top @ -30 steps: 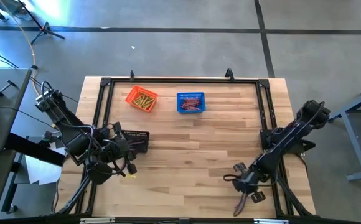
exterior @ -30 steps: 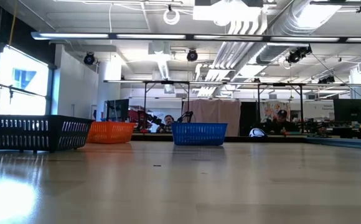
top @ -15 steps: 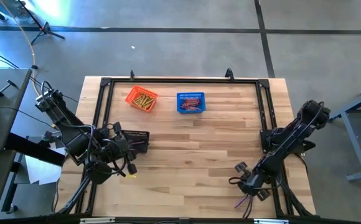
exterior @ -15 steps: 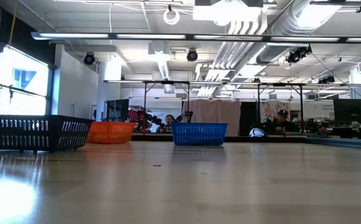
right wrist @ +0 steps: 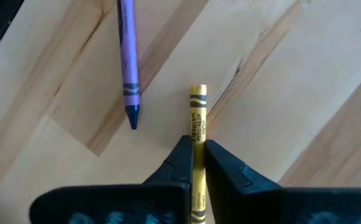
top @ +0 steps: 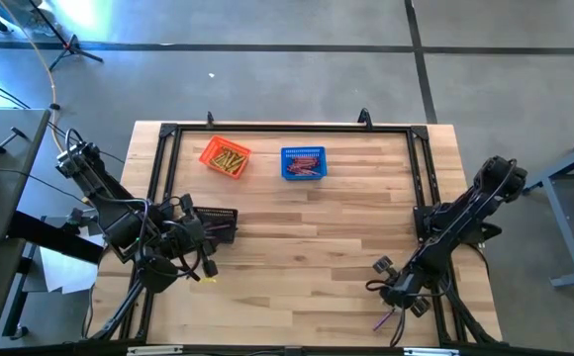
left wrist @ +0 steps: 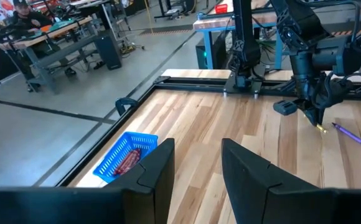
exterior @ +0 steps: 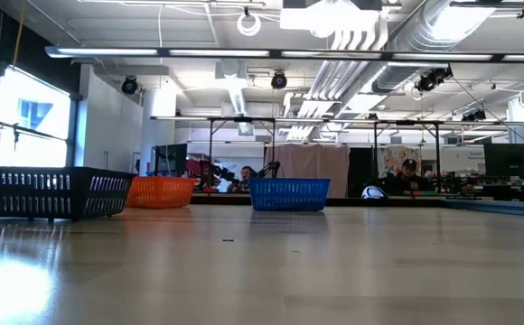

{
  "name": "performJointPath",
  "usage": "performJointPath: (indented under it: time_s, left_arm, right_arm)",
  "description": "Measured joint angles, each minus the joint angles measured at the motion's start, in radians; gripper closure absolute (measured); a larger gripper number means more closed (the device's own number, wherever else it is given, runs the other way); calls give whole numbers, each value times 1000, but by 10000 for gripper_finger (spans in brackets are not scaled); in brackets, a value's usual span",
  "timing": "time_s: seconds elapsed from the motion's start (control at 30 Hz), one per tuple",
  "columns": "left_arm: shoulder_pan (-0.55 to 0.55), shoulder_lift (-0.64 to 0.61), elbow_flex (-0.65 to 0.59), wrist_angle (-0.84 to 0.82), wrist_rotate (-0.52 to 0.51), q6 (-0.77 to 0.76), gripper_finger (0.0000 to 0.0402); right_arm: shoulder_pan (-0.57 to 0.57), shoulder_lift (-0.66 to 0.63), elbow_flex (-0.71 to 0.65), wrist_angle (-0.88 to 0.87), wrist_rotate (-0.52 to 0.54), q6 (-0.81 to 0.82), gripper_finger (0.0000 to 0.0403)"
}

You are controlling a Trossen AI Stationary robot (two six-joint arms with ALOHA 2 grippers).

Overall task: Sort crayons
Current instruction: Put the yellow crayon into the orange bin

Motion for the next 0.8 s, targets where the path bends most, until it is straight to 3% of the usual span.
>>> performJointPath:
  time_s: [0.17,0.27,0.43,0.57,0.67,0.8]
  left_arm:
    - [0,0,0,0,0,0,284]
    - [0,0,0,0,1,0,284]
    - [0,0,0,0,10,-1,284]
    - [0,0,0,-1,11,0,284]
    - [0,0,0,-1,11,0,284]
    - [0,0,-1,-2,8,0,284]
  right_arm:
    - [-32,-8,21,26,10,-69,396]
    - [-70,-35,43,4,73,-132,396]
    - [-160,-81,103,16,74,-156,394]
    - [-251,-88,156,22,105,-278,394]
    - [-336,-88,176,48,212,-388,394]
    - [-494,-84,170,248,392,-504,394]
